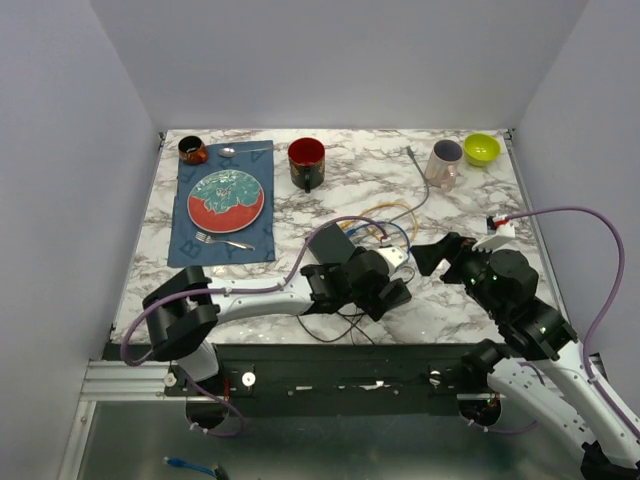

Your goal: Pull the plug from the switch port

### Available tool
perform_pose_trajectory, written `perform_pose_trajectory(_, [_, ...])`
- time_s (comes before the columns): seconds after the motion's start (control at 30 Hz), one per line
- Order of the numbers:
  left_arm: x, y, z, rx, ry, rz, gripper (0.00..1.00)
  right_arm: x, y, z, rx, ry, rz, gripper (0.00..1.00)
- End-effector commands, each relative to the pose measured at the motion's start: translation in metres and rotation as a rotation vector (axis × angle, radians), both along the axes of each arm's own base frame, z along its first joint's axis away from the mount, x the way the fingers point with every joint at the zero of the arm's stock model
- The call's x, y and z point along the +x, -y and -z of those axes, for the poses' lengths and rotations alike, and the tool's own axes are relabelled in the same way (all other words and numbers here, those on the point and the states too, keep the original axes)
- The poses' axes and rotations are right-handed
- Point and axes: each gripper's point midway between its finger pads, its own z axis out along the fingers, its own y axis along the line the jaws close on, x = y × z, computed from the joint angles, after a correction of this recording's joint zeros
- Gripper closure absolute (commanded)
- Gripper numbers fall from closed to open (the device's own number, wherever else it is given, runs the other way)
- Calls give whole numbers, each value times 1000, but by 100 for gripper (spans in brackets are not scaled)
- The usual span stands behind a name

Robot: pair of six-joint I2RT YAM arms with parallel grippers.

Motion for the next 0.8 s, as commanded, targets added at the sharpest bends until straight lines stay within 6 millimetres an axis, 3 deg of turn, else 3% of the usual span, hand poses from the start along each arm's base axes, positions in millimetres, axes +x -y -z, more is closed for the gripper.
perform_pose_trajectory(0.0, [4, 36, -6, -10, 82, 188, 1, -11, -4, -2, 27, -22, -39, 0])
perform_pose_trajectory(0.3, [15, 60, 37, 109, 59, 242, 1, -13, -6, 11, 21, -62, -49, 0])
perform_pose_trajectory(0.57, [11, 52, 72, 162, -7, 254, 2, -15, -3, 6, 28, -47, -39, 0])
perform_pose_trajectory(0.7, [9, 47, 75, 158, -32, 246, 20, -15, -3, 5, 27, -45, -38, 0])
perform_pose_trajectory(0.77, [10, 47, 63, 133, -22, 234, 37, -15, -2, 4, 27, -41, -34, 0])
